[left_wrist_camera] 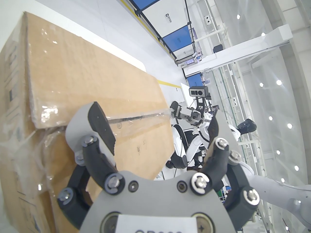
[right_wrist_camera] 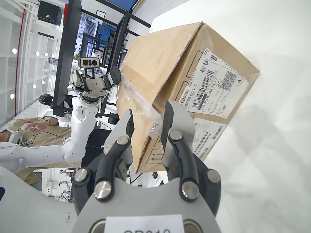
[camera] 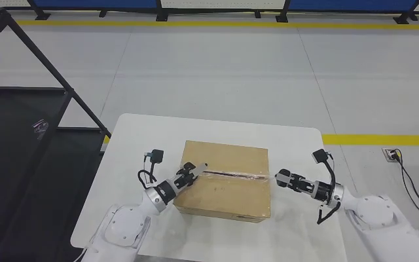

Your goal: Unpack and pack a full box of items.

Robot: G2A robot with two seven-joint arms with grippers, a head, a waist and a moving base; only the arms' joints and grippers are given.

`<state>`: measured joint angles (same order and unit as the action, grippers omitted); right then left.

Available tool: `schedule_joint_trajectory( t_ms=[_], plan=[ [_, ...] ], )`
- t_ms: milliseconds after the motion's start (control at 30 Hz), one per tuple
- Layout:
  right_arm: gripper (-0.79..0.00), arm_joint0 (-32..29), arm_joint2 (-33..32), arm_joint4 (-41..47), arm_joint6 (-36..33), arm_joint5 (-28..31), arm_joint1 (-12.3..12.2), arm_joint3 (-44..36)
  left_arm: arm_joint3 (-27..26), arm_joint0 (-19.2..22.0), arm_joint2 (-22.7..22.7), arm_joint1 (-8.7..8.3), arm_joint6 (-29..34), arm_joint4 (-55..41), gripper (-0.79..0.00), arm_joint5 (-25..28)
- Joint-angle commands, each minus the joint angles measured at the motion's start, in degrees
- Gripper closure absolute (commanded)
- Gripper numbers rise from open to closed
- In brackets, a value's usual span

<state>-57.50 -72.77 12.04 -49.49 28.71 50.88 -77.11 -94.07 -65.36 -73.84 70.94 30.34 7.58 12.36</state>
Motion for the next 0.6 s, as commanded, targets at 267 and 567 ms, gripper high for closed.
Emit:
schedule_joint_trajectory(
  t_ms=[267, 567],
  plan=[
    [-0.354, -1.2, -2.0, 0.0, 1.4, 1.2, -0.1, -0.2, -0.4, -0.4, 0.1, -0.16, 0.0, 0.3, -0.785, 0.0],
    [-0.305, -4.6, -7.0, -3.7, 10.9, 9.4, -0.4, -3.8, -0.6, -0.5, 0.2, -0.28, 0.0, 0.3, -0.785, 0.0]
  ],
)
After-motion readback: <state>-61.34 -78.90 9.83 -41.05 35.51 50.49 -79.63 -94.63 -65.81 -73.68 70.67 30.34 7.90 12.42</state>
